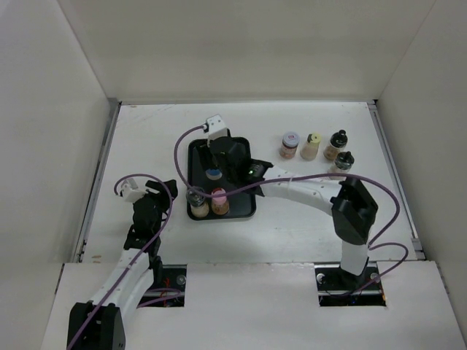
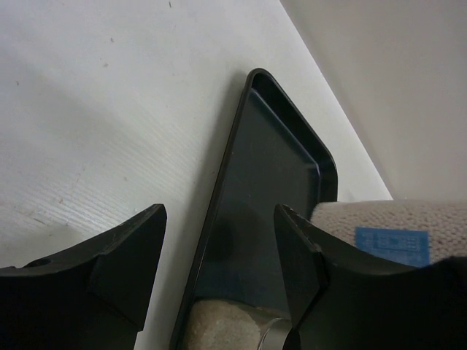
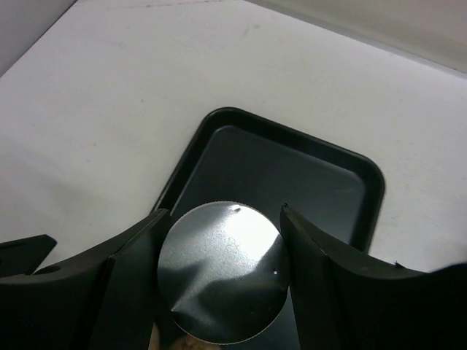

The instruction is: Organize the condiment bottles

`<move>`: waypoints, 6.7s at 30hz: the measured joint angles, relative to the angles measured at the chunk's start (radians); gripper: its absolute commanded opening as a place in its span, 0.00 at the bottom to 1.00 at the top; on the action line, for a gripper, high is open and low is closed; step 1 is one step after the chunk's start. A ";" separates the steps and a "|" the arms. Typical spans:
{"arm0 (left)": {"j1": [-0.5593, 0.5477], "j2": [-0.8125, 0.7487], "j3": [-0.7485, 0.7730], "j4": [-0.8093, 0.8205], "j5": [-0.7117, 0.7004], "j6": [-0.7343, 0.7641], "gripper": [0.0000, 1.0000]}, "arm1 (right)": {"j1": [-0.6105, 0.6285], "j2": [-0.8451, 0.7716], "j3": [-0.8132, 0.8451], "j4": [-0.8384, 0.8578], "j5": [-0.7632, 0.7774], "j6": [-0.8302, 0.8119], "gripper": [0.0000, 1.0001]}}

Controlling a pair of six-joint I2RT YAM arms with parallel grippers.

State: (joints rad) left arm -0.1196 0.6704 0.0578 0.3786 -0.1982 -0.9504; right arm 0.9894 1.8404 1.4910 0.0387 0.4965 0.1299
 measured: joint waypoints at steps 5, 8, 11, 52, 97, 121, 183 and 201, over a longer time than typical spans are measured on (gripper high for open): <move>0.001 0.000 0.000 0.000 -0.001 0.000 0.59 | 0.043 0.096 0.062 0.001 -0.021 -0.003 0.41; 0.001 0.006 0.000 0.000 -0.002 -0.001 0.59 | 0.063 0.133 0.074 0.000 -0.032 -0.001 0.42; 0.002 0.006 -0.001 -0.001 -0.003 -0.003 0.59 | 0.079 0.165 0.082 0.000 -0.038 0.003 0.42; 0.014 0.001 -0.005 -0.009 -0.007 -0.007 0.59 | -0.510 -0.197 -0.377 0.043 0.017 0.192 0.88; -0.025 0.020 -0.006 0.000 -0.041 0.002 0.59 | -0.204 -0.267 -0.388 -0.070 -0.080 0.190 0.48; -0.032 0.000 -0.006 0.000 -0.051 0.012 0.58 | -0.072 0.067 -0.212 0.067 -0.113 0.164 0.53; -0.034 0.014 -0.006 0.001 -0.053 0.021 0.59 | -0.754 -0.014 -0.293 0.043 -0.010 0.194 0.64; -0.032 0.011 -0.006 0.008 -0.052 0.020 0.59 | -0.686 -0.111 -0.297 -0.031 -0.013 0.192 0.39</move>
State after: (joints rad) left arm -0.1513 0.6815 0.0521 0.3862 -0.2501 -0.9302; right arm 0.3035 1.7294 1.1938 0.0074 0.4831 0.3218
